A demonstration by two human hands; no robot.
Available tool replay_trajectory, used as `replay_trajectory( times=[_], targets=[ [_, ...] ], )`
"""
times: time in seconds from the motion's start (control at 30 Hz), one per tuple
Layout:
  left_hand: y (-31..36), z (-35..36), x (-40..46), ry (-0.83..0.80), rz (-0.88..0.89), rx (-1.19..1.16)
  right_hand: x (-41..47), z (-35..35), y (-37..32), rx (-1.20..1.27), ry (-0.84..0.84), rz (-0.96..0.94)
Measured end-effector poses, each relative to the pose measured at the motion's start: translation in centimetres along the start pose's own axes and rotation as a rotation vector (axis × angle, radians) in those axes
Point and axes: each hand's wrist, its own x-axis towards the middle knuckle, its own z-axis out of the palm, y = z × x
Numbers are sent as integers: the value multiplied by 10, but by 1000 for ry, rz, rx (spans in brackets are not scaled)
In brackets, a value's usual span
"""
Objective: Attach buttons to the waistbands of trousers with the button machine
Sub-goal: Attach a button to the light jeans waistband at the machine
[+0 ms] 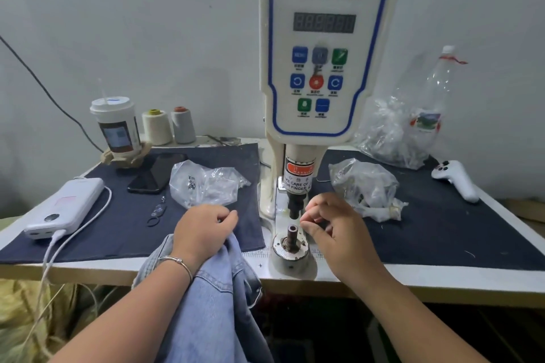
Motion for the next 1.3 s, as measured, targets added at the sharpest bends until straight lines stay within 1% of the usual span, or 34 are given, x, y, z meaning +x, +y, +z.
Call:
replay_trajectory(
  times=[0.1, 0.4, 0.53, 0.77, 1.03, 1.2, 1.3],
  targets=[
    [-2, 1, 0, 1, 1, 4, 1, 4, -1, 14, -26, -8],
    [-1, 2, 1, 8, -10, 1, 3, 8, -3, -12, -23, 32],
    [-2, 2, 1, -3, -21, -7, 4, 7, -2, 21, -28, 46],
    [-1, 2, -1, -2, -29, -11, 5, 7, 0, 23, -18, 56],
    [-1, 2, 1, -9, -37, 20, 5, -1, 0, -5, -49, 44],
    [6, -5, -2, -73, -32, 75, 0, -13, -6, 4, -43, 64],
    [17, -15, -3, -150, 47, 93, -7, -22, -12, 8, -41, 62]
  ],
)
